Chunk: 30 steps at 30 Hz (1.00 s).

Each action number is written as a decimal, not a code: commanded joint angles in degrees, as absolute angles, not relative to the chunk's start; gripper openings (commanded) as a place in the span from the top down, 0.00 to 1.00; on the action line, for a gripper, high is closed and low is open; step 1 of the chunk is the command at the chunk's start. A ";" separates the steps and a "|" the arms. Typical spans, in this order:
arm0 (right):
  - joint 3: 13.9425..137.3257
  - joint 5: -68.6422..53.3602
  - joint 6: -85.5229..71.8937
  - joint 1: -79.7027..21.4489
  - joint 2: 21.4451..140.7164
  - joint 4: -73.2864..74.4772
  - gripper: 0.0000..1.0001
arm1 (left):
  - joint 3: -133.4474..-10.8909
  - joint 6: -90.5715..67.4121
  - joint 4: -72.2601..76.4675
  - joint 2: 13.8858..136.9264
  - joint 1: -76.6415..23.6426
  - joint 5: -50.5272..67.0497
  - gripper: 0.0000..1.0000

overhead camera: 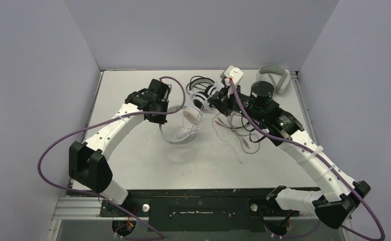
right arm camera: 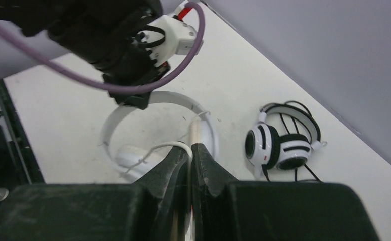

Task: Wrap the headphones
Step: Wrap the headphones cable around the headphones.

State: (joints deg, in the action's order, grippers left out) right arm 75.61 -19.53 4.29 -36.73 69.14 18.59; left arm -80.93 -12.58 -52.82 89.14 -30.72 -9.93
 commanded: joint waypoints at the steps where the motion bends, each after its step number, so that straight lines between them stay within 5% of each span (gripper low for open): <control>1: 73.32 -31.02 -0.71 -36.42 64.05 13.04 1.00 | -82.48 -25.74 -45.45 87.28 -23.69 -5.61 1.00; 7: 63.96 -33.75 -6.72 -40.30 57.94 10.86 1.00 | -86.60 -35.10 -38.84 85.88 -17.71 -6.08 1.00; 15: 53.17 -29.00 -9.20 -44.55 53.11 12.35 1.00 | -99.05 -40.62 -38.45 88.00 -4.62 7.18 1.00; 30: 37.67 -15.89 -12.86 -43.16 49.55 9.17 1.00 | -115.21 -42.22 -44.57 90.06 3.78 14.83 1.00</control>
